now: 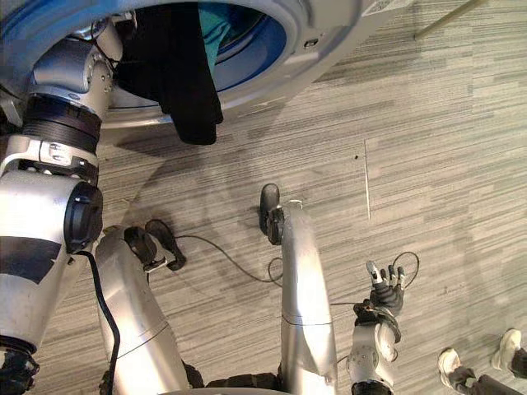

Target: Pick up the laundry basket with both hands and put the clothes into the washing machine.

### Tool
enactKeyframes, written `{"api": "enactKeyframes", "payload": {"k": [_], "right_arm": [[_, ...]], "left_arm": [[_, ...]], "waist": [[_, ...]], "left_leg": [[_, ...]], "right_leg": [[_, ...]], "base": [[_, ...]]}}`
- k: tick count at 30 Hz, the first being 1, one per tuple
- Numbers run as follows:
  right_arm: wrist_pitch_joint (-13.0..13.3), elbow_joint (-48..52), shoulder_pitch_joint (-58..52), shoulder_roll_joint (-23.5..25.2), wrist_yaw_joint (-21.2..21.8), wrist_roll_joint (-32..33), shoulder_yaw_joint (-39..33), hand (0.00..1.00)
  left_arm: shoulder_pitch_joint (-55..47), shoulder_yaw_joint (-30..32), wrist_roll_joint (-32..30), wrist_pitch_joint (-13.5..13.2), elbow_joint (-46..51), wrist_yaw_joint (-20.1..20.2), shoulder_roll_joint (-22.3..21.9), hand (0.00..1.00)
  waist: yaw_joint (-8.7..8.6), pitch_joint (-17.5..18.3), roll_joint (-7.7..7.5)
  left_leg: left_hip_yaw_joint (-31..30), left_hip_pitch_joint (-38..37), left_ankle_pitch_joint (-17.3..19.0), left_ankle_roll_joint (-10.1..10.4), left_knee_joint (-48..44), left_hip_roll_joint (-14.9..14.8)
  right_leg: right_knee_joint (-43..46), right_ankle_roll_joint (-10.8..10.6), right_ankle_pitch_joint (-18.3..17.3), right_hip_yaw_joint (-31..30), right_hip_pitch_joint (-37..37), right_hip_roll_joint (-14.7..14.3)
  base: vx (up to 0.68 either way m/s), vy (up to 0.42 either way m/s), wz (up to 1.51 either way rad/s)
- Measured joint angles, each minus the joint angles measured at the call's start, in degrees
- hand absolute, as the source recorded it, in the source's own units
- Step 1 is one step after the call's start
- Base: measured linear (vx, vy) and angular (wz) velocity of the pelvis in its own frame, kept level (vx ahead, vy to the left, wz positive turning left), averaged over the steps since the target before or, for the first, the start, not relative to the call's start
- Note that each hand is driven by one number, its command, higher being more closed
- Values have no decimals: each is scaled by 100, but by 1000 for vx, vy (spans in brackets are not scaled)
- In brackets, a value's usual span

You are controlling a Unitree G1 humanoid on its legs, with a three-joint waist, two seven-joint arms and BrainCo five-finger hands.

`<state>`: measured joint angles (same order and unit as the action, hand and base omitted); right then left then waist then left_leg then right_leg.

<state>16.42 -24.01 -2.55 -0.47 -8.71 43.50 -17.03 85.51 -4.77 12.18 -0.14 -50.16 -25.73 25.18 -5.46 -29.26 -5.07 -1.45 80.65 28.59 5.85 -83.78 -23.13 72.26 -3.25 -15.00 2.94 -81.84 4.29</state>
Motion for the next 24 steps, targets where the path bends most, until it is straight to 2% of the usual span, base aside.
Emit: {"api": "enactKeyframes", "payload": {"k": [4, 7, 8, 9, 11, 12, 16, 19, 24], "right_arm": [[-67, -22, 53, 6, -3, 90, 0, 0], [-116, -161, 228, 7, -4, 121, -1, 0], [-132, -158, 254, 7, 5, 146, -2, 0], [-160, -158, 298, 6, 14, 202, -12, 0], [-295, -179, 342, 8, 47, 281, -16, 0], [-335, -202, 342, 7, 70, 306, -16, 0], [-390, -341, 357, 6, 139, 315, -15, 0], [-371, -396, 462, 3, 155, 323, -5, 0], [-326, -365, 493, 4, 165, 323, 6, 0]], "left_arm": [[-115, 92, 87, 39, 1, 229, -167, 0], [-308, 93, -76, 108, 6, 416, -238, 0], [-389, 103, -119, 111, 4, 552, -232, 0], [-557, 125, -23, 123, 2, 891, -211, 0], [-750, 184, 559, 242, -7, 1411, -211, 0], [-779, 205, 594, 243, -6, 1458, -224, 0], [-947, 187, -14, 245, 96, 1282, -424, 0], [-1487, 34, -1097, 252, 714, 922, -631, 0], [-2344, 39, -1750, 299, 1069, 775, -1058, 0]], "waist": [[3, 0, -1], [3, 0, -1], [7, 0, -1], [25, 0, -1], [56, 0, -1], [60, 0, -1], [83, 0, 0], [82, 0, 0], [161, -2, 3]], "left_leg": [[41, -101, -2, -20, 126, 26], [102, -176, -1, -23, 197, 34], [115, -192, -1, -24, 206, 34], [159, -229, -1, -24, 237, 35], [174, -275, -19, -52, 290, 35], [172, -277, -24, -61, 296, 33], [148, -319, -26, -63, 304, 40], [132, -413, -50, -101, 383, 128], [136, -522, -80, -130, 487, 222]], "right_leg": [[-151, -39, 21, -4, 121, 48], [-208, -44, 21, -6, 182, 59], [-207, -44, 20, -11, 185, 60], [-213, -45, 19, -34, 187, 62], [-238, -45, 19, -56, 202, 64], [-241, -45, 19, -50, 209, 67], [-263, -47, 18, -22, 293, 81], [-301, -54, 10, -4, 401, 153], [-349, -74, -10, 22, 544, 249]], "base": [[38, 42, 4], [0, 0, 0], [0, 0, 0], [0, 0, 0], [0, 0, 0], [0, 0, 0], [2, 2, 1], [7, 8, 11], [2, -1, 13]]}}
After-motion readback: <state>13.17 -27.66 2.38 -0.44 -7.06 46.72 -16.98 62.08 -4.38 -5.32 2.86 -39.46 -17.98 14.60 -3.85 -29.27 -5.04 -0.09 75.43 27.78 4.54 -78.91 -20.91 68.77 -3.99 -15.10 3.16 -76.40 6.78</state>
